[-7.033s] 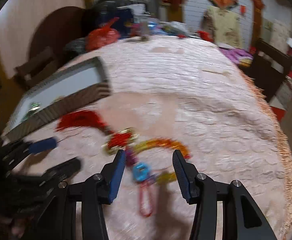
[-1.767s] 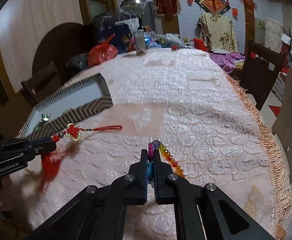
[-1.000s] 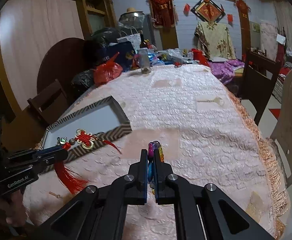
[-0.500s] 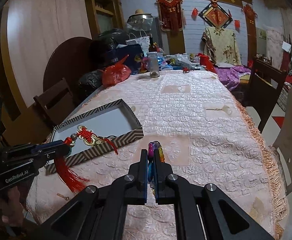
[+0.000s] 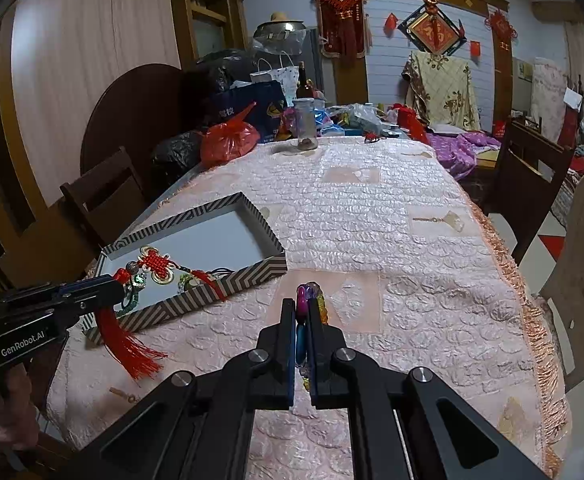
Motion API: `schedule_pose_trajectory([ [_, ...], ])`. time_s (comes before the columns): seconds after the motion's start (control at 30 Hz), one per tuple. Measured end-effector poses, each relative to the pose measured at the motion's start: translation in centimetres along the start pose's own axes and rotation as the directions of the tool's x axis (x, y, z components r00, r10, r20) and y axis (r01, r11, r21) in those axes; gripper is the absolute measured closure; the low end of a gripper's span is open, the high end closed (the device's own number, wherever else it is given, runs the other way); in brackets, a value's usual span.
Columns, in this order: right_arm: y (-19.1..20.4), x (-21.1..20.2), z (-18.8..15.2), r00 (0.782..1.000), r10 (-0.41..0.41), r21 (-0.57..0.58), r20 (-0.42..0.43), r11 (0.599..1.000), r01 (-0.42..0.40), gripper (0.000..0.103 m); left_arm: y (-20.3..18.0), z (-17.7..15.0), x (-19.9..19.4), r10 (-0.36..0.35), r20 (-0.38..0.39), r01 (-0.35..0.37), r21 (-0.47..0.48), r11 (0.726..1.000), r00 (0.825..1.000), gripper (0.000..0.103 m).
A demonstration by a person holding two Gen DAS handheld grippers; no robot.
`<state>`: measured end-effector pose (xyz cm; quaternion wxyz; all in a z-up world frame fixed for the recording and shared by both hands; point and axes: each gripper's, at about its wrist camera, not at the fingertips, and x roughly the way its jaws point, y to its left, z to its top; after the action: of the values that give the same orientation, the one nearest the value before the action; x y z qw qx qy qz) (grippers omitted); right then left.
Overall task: Organize jewelry
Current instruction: 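Carry the red tassel and rainbow bracelet over the striped tray with both grippers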
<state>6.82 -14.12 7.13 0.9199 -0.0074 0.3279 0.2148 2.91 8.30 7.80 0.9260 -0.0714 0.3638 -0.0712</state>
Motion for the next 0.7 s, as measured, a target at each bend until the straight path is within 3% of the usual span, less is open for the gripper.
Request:
schedule_pose_trajectory([
  [0.47,2.7,2.0,2.5,1.0,0.002,-0.065,-0.016,0.998,-0.003,0.099,4.9,2.4,-1.6,0.04,0.063,-0.037,-0.05,0.998,0.997,0.094],
  [0.57,3.4,2.9,3.2,0.999,0.036,-0.065,-0.017,0.997,-0.037,0.099,6.7,3.3,-1.7,0.069,0.079,-0.064,-0.065,0.996,0.994,0.094],
  [0.7,4.6,4.5,4.9,0.99,0.139,-0.053,-0.024,0.989,-0.14,0.099,8.9,4.3,-1.3,0.106,0.085,-0.099,-0.083,0.992,0.991,0.094],
])
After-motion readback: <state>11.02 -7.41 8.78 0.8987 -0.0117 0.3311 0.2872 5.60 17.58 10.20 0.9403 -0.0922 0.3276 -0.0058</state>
